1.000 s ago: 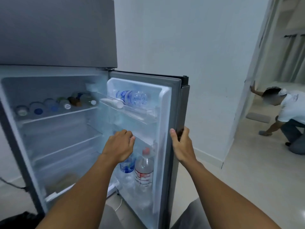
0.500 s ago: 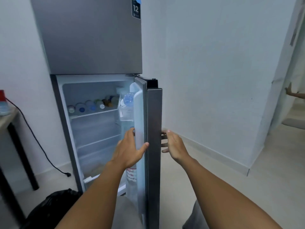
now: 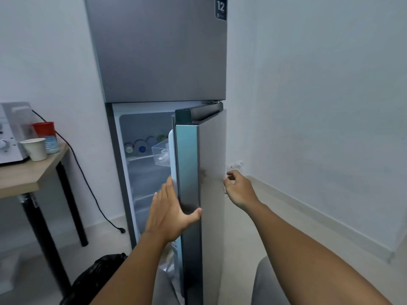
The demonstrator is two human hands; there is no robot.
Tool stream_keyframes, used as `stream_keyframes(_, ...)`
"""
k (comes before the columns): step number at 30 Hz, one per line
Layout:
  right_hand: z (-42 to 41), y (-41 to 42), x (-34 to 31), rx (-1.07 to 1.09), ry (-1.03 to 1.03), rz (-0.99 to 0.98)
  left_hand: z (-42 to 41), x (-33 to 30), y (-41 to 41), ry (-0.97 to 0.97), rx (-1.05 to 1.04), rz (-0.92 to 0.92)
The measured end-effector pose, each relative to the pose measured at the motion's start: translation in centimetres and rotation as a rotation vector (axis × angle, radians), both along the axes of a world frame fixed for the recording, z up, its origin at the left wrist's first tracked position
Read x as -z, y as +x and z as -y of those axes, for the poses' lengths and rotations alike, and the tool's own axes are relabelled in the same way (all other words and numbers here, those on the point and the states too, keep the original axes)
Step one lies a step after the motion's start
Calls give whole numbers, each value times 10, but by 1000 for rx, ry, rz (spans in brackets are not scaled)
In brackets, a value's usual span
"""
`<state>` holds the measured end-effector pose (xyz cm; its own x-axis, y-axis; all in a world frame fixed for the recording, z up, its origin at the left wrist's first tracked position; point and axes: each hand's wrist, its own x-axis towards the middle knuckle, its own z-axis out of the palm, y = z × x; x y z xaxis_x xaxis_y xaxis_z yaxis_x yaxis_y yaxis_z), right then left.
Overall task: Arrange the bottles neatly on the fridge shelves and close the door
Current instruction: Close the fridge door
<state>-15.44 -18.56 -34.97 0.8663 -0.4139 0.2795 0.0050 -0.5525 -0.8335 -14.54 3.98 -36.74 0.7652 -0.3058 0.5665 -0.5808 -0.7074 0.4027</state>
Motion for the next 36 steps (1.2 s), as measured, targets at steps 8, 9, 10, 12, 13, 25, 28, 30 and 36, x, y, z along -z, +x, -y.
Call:
stream_keyframes(8,-23,86,8,-66,-170,3,-61,4,51,-153,-6,-83)
stream_keyframes(9,-24,94,9,-81,-177,7,-66,5,59,-177,-37,-107)
stream_keyframes(10,-26,104,11,-87,-187,11,-69,5,66,-209,-62,-131)
stream_keyframes(12,-30,124,14,-109,-205,18,-74,3,79,-303,-89,-179)
stream_keyframes(13,-32,134,15,-118,-211,34,-75,0,85,-336,-102,-183)
stream_keyframes(25,-8,219,26,-43,-549,397,-36,-1,148,-42,-574,409)
stream_keyframes(28,2,237,38,-40,-637,416,-18,-1,165,121,-640,421)
stream_keyframes(30,1,248,45,-54,-627,428,-11,2,177,209,-663,378)
stream_keyframes(36,1,269,50,-97,-656,443,-7,0,207,309,-687,218)
